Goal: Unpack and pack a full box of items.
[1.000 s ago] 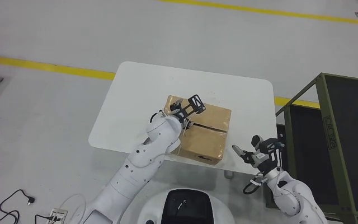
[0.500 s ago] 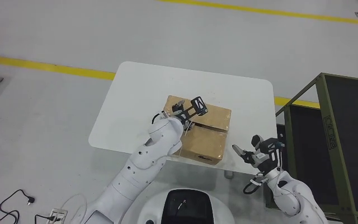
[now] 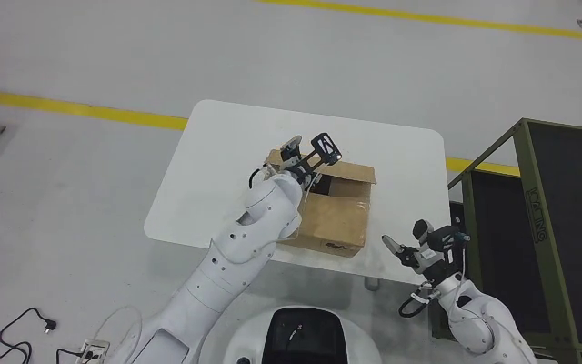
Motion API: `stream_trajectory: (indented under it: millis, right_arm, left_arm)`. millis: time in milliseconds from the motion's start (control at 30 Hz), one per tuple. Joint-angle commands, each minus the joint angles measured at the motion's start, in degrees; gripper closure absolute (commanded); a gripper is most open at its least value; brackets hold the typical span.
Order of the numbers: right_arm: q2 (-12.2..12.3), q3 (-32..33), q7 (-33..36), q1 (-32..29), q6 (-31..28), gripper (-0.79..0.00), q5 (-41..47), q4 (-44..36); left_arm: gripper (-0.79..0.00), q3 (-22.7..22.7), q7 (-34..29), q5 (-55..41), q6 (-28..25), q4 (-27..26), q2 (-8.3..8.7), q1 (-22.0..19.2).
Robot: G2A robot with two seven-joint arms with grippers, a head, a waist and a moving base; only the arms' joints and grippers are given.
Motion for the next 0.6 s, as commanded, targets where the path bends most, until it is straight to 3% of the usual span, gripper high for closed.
stream_trajectory:
  millis: [0,300,567]
  right_arm:
    - [0.1,0.1,0.2,0.4,-0.7,-0.785,1.3,0.3]
    - [0.2,-0.9,1.1,2.5,-2.6,-0.785,3.8,1.8]
    - [0.4,-1.4,1.1,2.2,-2.2,-0.785,4.1,2.8]
  left_arm:
    - [-0.785,0.0,0.6,0.1,0.4,0.6,-0.26,-0.9]
    - [-0.785,0.9,3.7,-1.7,2.9,7.0,-2.09,-7.1]
    - [-0.785,2.7,7.6,-4.0,6.7,18.0,-4.79,-15.4]
